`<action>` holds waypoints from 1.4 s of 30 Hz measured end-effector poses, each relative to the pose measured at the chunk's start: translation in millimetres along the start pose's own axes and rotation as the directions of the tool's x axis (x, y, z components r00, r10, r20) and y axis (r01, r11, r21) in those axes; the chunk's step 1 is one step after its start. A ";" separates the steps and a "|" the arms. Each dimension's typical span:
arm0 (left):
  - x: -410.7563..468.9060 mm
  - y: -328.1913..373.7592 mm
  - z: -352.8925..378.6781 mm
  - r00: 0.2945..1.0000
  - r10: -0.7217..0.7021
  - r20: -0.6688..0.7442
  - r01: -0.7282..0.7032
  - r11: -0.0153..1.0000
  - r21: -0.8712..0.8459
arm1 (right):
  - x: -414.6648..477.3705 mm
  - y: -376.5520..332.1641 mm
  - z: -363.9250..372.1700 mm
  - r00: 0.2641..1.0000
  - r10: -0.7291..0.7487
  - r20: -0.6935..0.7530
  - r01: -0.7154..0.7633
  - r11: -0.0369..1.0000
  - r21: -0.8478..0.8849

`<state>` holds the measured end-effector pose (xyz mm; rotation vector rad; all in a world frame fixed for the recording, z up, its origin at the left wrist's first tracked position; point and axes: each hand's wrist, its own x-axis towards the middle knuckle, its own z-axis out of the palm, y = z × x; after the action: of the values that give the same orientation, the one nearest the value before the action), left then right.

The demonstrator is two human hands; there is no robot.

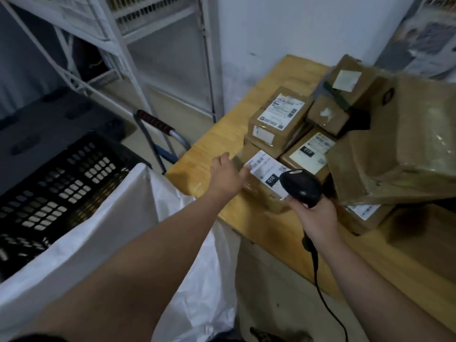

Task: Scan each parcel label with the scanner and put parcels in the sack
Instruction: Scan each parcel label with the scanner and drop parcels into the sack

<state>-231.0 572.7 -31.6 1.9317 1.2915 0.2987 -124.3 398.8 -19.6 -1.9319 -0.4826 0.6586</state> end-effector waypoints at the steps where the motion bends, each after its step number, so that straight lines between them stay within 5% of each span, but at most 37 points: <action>1: 9.1 2.4 2.0 0.998 -0.056 0.027 0.057 0.998 -0.022 | 7.4 -1.7 -1.6 1.000 -0.003 -0.012 0.003 1.000 -0.020; 5: 27.9 4.3 7.2 0.969 -0.208 0.131 0.222 0.970 -0.104 | 27.7 -5.6 1.9 0.996 0.083 0.036 -0.080 0.995 -0.066; 9: 20.3 -4.2 7.9 0.969 -0.165 0.182 0.215 0.930 -0.298 | 28.6 -10.6 11.0 0.985 0.137 0.109 -0.134 0.990 -0.030; 16: -20.6 -6.9 -0.7 0.994 -0.080 0.075 0.108 0.596 -0.796 | -10.8 -5.9 8.9 0.983 0.097 0.158 -0.140 0.946 0.292; 21: -28.1 0.4 -16.9 0.998 -0.061 0.012 0.046 0.600 -0.799 | -30.6 0.7 3.8 0.986 0.051 0.158 -0.097 0.949 0.299; 33: -35.4 6.3 -61.5 0.990 0.048 0.134 0.068 0.669 -0.741 | -45.3 -37.1 -12.8 0.955 -0.202 0.215 0.233 0.964 -0.126; 42: -33.6 7.1 -68.2 0.994 0.016 0.108 0.071 0.649 -0.758 | -65.7 -42.4 -12.8 0.958 -0.235 0.164 0.248 0.967 -0.066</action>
<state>-280.6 574.6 26.4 1.1681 0.8968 0.6095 -168.9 369.2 38.8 -1.8695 -0.8428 0.6390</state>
